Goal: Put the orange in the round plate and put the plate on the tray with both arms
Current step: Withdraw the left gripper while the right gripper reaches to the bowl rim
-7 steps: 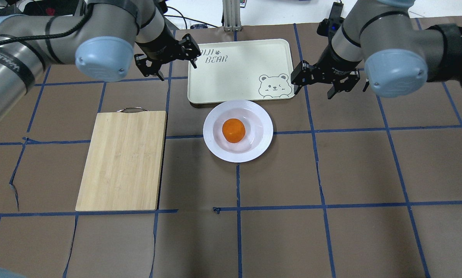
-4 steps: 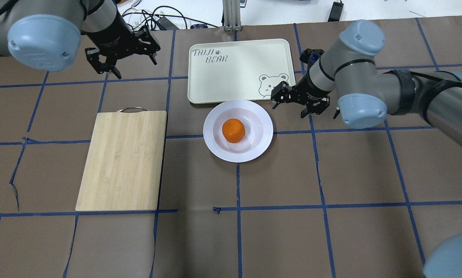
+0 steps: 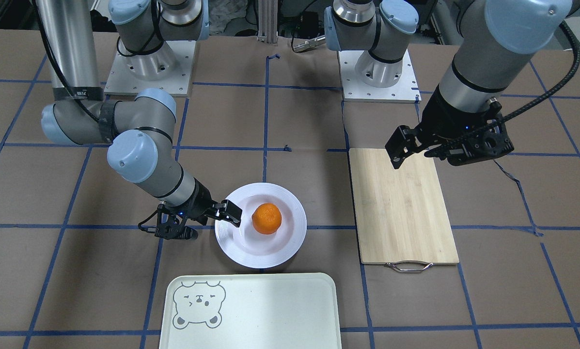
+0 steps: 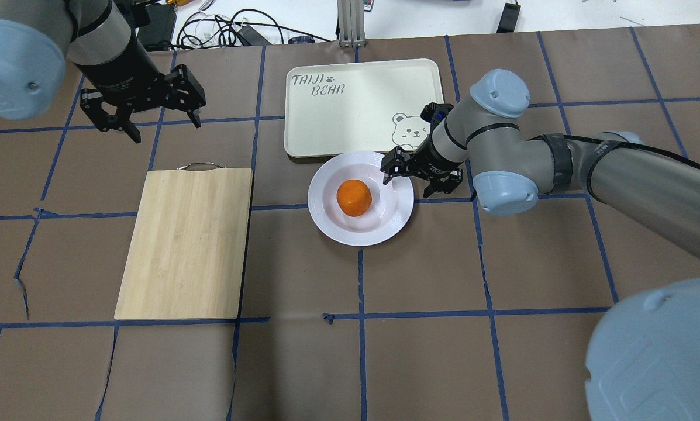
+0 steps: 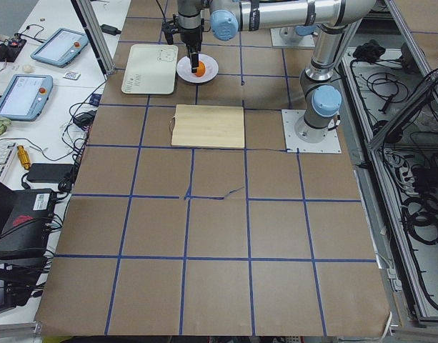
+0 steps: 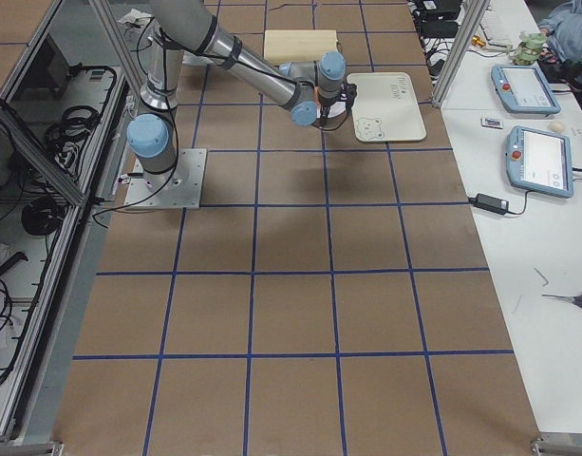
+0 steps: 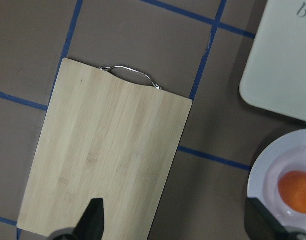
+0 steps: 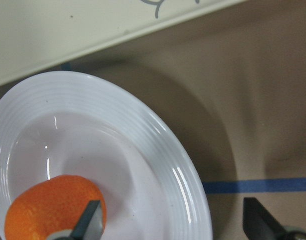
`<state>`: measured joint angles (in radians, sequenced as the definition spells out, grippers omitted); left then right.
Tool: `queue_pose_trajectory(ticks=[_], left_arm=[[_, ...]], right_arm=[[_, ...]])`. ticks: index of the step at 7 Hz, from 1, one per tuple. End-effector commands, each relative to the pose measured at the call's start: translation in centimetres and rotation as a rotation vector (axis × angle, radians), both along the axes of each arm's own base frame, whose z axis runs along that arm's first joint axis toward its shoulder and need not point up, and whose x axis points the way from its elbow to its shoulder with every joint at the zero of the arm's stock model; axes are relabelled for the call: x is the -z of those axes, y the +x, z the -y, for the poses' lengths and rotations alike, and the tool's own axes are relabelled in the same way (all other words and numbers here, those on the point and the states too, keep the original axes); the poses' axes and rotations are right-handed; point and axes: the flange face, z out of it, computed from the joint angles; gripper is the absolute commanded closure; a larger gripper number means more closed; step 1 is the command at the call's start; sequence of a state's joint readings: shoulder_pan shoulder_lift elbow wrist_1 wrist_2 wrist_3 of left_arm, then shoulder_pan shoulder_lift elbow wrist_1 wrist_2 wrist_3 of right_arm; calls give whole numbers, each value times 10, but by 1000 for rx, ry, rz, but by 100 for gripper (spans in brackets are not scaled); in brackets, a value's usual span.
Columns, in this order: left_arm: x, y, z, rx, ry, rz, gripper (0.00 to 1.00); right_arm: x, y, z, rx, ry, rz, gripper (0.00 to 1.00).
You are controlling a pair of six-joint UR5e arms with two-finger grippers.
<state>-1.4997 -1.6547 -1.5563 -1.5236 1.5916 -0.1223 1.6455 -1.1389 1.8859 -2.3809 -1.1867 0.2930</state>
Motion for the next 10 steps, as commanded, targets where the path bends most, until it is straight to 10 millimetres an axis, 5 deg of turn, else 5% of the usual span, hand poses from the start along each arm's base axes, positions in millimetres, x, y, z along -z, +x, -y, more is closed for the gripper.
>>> queue_pose_trajectory(ticks=[1, 4, 7, 10], left_arm=[[-2, 6, -13, 71, 52, 29, 0], [-1, 5, -11, 70, 42, 27, 0], [-2, 5, -11, 72, 41, 27, 0], [-1, 6, -11, 70, 43, 28, 0]], right_arm=[[15, 2, 0, 11, 21, 2, 0], [30, 6, 1, 12, 38, 22, 1], [39, 24, -8, 19, 54, 13, 37], [37, 23, -7, 23, 52, 9, 89]])
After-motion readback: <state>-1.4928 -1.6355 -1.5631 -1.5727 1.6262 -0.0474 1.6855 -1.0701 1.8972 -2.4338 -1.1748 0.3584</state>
